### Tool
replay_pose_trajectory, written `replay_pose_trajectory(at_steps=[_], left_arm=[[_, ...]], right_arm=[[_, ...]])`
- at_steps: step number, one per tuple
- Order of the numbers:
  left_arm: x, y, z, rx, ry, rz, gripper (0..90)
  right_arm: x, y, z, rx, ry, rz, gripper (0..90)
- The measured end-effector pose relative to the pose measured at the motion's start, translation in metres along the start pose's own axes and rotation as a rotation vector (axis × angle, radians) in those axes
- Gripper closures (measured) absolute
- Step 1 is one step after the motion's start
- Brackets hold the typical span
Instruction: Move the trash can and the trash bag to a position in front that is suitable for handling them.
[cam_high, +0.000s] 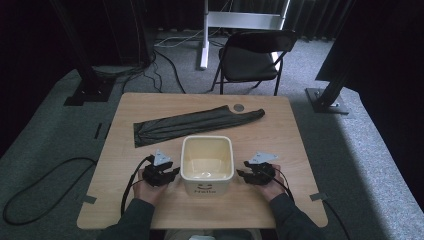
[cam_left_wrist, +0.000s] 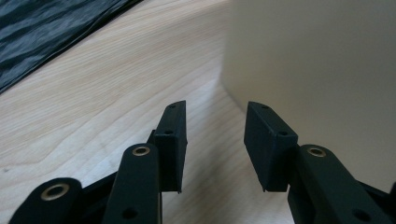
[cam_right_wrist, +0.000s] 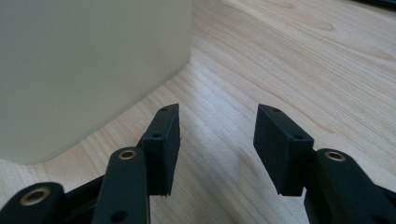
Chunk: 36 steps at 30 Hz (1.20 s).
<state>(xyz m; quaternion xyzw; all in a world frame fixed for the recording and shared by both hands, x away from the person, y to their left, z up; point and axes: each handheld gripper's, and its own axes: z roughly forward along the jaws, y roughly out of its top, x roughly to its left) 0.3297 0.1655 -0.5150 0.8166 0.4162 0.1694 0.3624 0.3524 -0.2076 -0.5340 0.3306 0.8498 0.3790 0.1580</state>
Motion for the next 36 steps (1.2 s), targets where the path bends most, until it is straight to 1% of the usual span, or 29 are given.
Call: replay_pose_trajectory(at_steps=[3,5,8,10,13,18,20,21,23,25,28,31,35,36], left_arm=[[-0.005,0.001,-0.001,-0.002,-0.010,0.019,58.5],[-0.007,0.002,-0.001,-0.001,-0.017,0.028,58.5],[-0.010,0.003,0.000,0.002,-0.030,0.033,58.5],[-0.012,0.004,0.001,0.003,-0.027,0.036,59.3],[-0.012,0.006,0.003,-0.002,-0.038,0.019,59.4],[-0.018,0.013,0.009,0.000,-0.040,0.044,59.4],[-0.020,0.015,0.012,0.001,-0.034,0.054,60.0],[-0.021,0.016,0.014,0.000,-0.036,0.053,60.1],[-0.021,0.018,0.016,0.000,-0.046,0.051,60.1],[-0.023,0.019,0.018,0.001,-0.049,0.060,60.3],[-0.025,0.022,0.022,0.001,-0.058,0.060,61.1],[-0.029,0.025,0.027,0.011,-0.059,0.070,61.3],[-0.032,0.031,0.035,0.011,-0.062,0.067,61.8],[-0.032,0.033,0.037,0.013,-0.062,0.064,61.8]], right_arm=[[0.002,0.001,0.000,-0.001,0.007,-0.010,50.4],[0.003,0.001,0.000,-0.003,0.016,-0.008,50.4],[0.006,0.003,-0.002,-0.003,0.026,-0.015,51.0],[0.008,0.003,-0.002,-0.004,0.032,-0.022,51.1],[0.010,0.005,-0.001,-0.004,0.036,-0.026,51.2],[0.013,0.006,0.001,-0.004,0.038,-0.025,51.2],[0.013,0.006,0.002,-0.002,0.030,-0.026,52.2],[0.013,0.006,0.002,-0.001,0.023,-0.026,52.2],[0.010,0.005,0.001,0.000,0.023,-0.015,52.2],[0.007,0.005,0.000,-0.001,0.018,-0.002,52.1],[0.001,0.005,-0.001,-0.001,0.003,0.013,52.2],[-0.004,0.004,-0.002,-0.001,-0.005,0.030,52.3],[-0.012,0.003,-0.003,-0.002,-0.028,0.049,53.4],[-0.013,0.002,-0.004,-0.002,-0.031,0.060,53.4]])
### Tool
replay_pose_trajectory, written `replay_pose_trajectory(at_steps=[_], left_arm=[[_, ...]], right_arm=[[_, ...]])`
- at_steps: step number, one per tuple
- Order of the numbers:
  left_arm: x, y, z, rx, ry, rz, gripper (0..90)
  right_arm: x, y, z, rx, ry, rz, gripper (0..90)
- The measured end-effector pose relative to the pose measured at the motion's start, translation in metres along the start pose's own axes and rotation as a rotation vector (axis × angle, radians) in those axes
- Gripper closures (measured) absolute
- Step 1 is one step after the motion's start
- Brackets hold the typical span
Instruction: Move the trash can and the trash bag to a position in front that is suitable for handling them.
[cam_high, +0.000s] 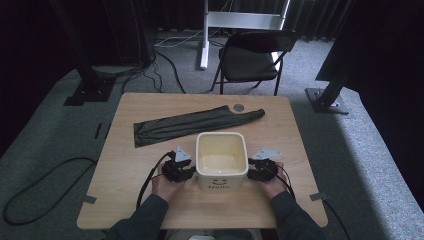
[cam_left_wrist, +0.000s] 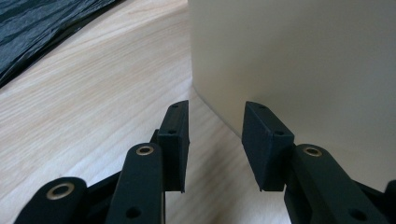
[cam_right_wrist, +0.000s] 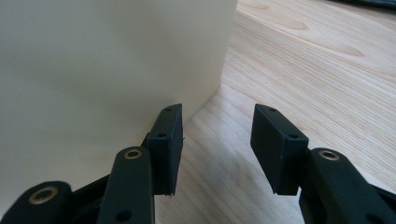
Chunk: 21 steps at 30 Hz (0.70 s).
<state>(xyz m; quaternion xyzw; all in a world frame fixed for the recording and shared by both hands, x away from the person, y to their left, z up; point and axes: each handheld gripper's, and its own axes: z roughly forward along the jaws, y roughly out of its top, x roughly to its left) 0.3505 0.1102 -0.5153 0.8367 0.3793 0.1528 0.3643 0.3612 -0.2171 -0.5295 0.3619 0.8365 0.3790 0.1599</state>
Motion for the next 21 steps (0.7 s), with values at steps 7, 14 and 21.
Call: replay_pose_trajectory(at_steps=[7,14,21], left_arm=[[0.008,0.004,0.002,-0.005,0.053,0.020,61.6],[0.044,0.005,-0.010,-0.001,0.095,-0.031,61.7],[0.073,0.002,-0.017,0.029,0.118,-0.041,62.5]], right_arm=[[-0.003,0.000,-0.004,-0.016,0.000,0.005,53.3],[-0.007,0.000,-0.008,-0.027,0.001,0.023,54.1],[-0.010,-0.001,-0.009,-0.028,-0.001,0.029,54.2]])
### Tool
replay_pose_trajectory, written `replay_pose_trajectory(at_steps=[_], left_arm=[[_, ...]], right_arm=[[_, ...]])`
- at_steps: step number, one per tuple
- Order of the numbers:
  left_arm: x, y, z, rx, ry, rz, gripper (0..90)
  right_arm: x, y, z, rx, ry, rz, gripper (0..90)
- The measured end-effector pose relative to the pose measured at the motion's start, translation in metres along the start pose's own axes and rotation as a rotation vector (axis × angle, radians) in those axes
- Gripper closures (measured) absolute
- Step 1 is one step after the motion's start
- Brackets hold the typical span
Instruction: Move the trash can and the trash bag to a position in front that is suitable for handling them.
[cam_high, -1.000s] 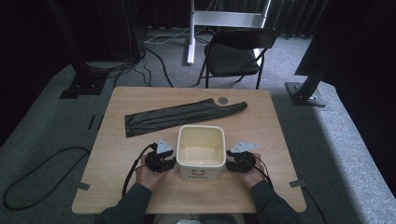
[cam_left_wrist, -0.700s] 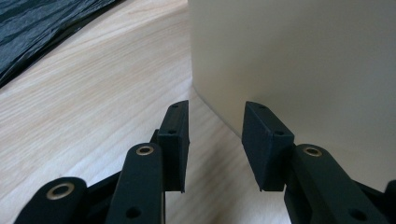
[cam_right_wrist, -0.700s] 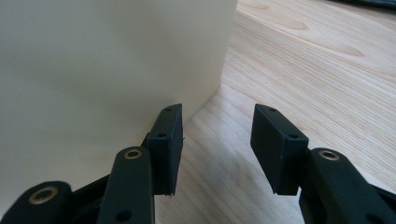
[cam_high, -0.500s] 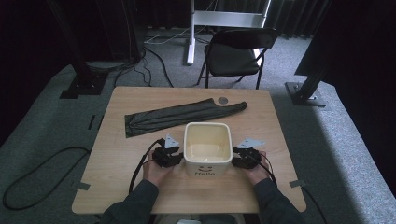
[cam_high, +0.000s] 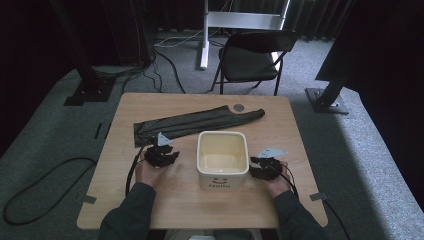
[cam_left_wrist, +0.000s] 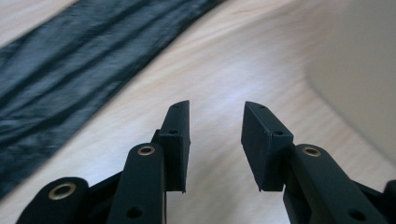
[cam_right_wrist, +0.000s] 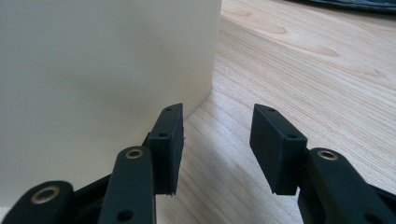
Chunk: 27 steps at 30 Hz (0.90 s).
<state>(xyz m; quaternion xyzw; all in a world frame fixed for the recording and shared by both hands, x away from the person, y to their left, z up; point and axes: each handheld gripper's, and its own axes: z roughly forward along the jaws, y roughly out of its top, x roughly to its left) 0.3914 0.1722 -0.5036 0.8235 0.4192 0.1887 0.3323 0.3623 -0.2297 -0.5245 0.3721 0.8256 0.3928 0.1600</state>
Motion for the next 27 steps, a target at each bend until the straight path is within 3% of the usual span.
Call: replay_pose_trajectory(at_steps=[3,6,10,12,17,27], left_arm=[[0.010,0.001,0.000,0.020,0.028,0.010,62.4],[0.022,0.003,-0.002,0.003,0.044,-0.005,62.1],[0.037,0.006,-0.001,0.018,0.048,-0.015,61.2],[0.042,0.007,-0.002,0.001,0.052,-0.030,61.6],[0.049,0.005,0.003,-0.008,0.054,-0.058,63.1],[0.064,0.019,0.027,0.055,0.087,-0.028,62.8]], right_arm=[[0.000,0.000,0.001,0.004,0.001,-0.001,54.3],[0.001,0.000,0.001,0.007,0.004,-0.006,54.4],[0.002,0.000,0.002,0.009,0.006,-0.008,54.3],[0.002,0.000,0.002,0.012,0.007,-0.008,54.3],[0.003,-0.001,0.003,0.015,0.010,-0.006,54.4],[0.006,-0.001,0.006,0.026,0.019,-0.019,54.3]])
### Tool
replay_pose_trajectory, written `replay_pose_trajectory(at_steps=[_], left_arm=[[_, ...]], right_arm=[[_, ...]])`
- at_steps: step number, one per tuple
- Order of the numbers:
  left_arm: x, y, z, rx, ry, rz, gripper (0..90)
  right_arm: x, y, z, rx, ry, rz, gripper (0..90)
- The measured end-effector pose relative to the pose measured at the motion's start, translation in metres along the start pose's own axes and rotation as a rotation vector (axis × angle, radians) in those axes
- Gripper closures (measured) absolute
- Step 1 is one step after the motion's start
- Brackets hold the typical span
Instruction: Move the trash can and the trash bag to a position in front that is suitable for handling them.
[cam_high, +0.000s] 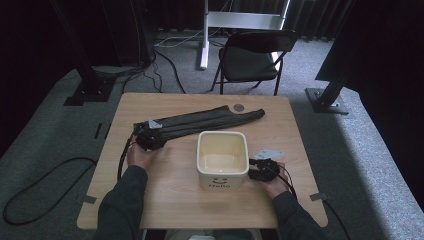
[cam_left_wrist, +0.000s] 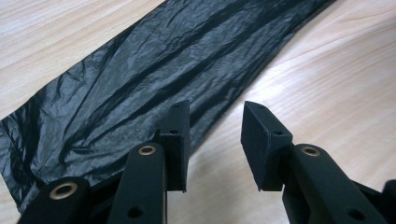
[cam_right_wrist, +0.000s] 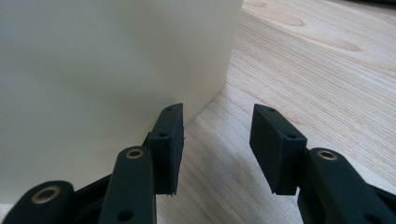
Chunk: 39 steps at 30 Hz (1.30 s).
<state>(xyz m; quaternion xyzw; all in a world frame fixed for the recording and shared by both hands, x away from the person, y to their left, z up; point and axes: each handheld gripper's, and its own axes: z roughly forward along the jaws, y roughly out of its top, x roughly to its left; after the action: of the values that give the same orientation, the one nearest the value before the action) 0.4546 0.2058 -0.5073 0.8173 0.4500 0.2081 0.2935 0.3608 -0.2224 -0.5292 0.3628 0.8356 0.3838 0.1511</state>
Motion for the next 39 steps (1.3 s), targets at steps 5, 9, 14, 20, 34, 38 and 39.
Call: replay_pose_trajectory(at_steps=[5,9,14,20,34,38,39], left_arm=[[0.003,0.001,0.011,0.023,-0.005,-0.007,61.7],[0.004,0.003,0.020,0.050,0.001,-0.015,61.2],[0.004,0.006,0.030,0.078,-0.008,-0.022,61.4],[0.006,0.009,0.032,0.084,-0.017,-0.039,66.0],[0.004,-0.002,0.021,0.092,-0.077,-0.025,90.0],[-0.006,-0.013,0.012,0.083,-0.099,-0.013,90.0],[-0.009,-0.016,0.009,0.081,-0.108,-0.008,90.0]], right_arm=[[-0.001,-0.001,0.000,0.000,0.001,0.003,54.3],[0.000,-0.001,0.000,0.004,0.002,-0.001,54.3],[0.001,-0.001,0.001,0.008,0.003,0.001,54.3],[0.000,-0.002,0.001,0.010,0.004,0.004,54.3],[0.000,-0.003,0.001,0.018,0.004,0.008,54.3],[0.000,-0.003,0.001,0.020,0.003,0.007,54.3],[0.001,-0.003,0.001,0.020,0.002,0.007,54.3]])
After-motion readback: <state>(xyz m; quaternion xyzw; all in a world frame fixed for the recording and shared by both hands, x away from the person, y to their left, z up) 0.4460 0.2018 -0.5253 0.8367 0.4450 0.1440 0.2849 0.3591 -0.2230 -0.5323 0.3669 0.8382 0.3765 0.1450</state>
